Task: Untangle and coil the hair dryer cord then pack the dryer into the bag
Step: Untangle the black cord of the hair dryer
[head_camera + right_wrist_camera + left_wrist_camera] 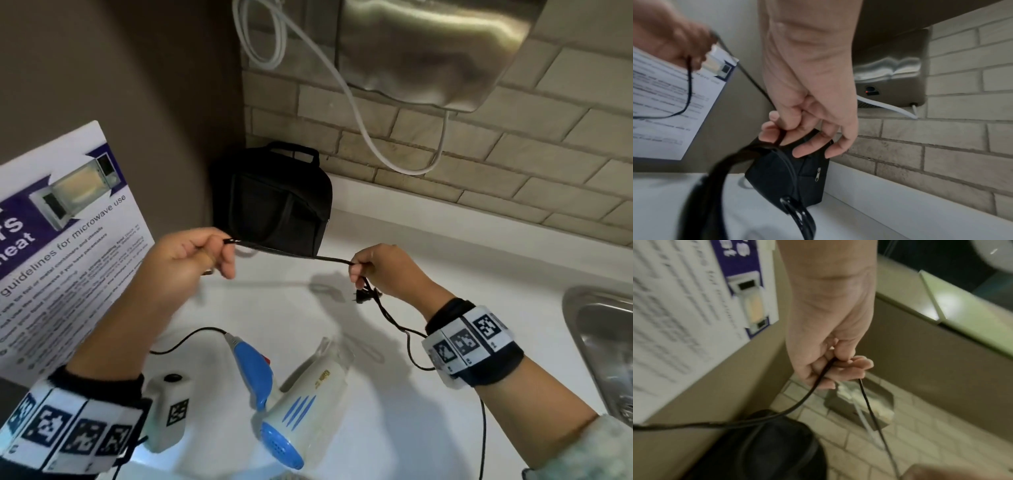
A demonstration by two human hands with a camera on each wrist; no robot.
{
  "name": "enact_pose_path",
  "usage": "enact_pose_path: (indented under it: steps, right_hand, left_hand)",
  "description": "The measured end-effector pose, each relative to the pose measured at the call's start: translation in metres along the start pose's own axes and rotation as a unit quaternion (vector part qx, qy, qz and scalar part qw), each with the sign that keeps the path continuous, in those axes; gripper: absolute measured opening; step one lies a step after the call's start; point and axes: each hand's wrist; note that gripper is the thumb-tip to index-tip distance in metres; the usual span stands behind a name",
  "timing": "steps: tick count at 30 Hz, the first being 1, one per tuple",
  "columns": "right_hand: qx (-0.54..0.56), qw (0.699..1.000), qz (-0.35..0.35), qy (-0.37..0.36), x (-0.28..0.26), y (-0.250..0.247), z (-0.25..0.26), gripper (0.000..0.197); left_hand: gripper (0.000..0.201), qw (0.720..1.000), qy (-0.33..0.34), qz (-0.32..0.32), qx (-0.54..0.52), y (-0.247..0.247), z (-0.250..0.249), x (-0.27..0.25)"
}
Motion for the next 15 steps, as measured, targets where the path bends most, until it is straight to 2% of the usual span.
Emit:
enact_pose_path:
  steps: [2, 4, 6, 7, 9, 10, 13, 15]
  right_hand:
    - [0.009, 1.0, 0.001, 0.005, -0.003, -0.004, -0.002, 0.032]
    - [0.022, 1.0, 0.007, 0.009, -0.005, -0.006, 0.0, 0.03]
    - [0.025, 1.0, 0.014, 0.011, -0.007, -0.006, 0.003, 0.03]
    - [0.025, 0.999, 0.017, 0.013, -0.008, -0.007, 0.007, 0.03]
    - [0.019, 0.999, 0.025, 0.009, -0.011, -0.009, 0.015, 0.031]
    - [0.011, 1.0, 0.03, 0.001, -0.012, -0.009, 0.019, 0.031]
    - [-0.007, 0.999, 0.044, -0.026, -0.016, -0.009, 0.031, 0.028]
    - [-0.008, 0.998, 0.047, -0.045, -0.018, -0.008, 0.036, 0.023]
  left_hand:
    - [0.033, 0.994, -0.056, -0.068, 0.059, -0.006, 0.024, 0.007]
    - [0.03, 0.977, -0.105, -0.095, 0.157, -0.008, 0.05, 0.013]
    - [0.027, 0.952, -0.134, -0.032, 0.275, -0.004, 0.07, 0.015]
    - [0.028, 0.93, -0.133, 0.009, 0.344, 0.002, 0.074, 0.015]
    - [0.028, 0.883, -0.088, 0.059, 0.458, 0.02, 0.071, 0.014]
    - [0.033, 0.879, -0.059, 0.073, 0.468, 0.031, 0.066, 0.014]
    - [0.07, 0.896, 0.045, 0.171, 0.408, 0.067, 0.043, 0.012]
    - [0.077, 0.893, 0.081, 0.203, 0.394, 0.087, 0.03, 0.013]
Point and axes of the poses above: each hand's wrist, its own x-axis towards the middle knuckle, its own y-axis out of the palm, z = x × y, and after that the axes turned 6 degrees about -x, right-handed
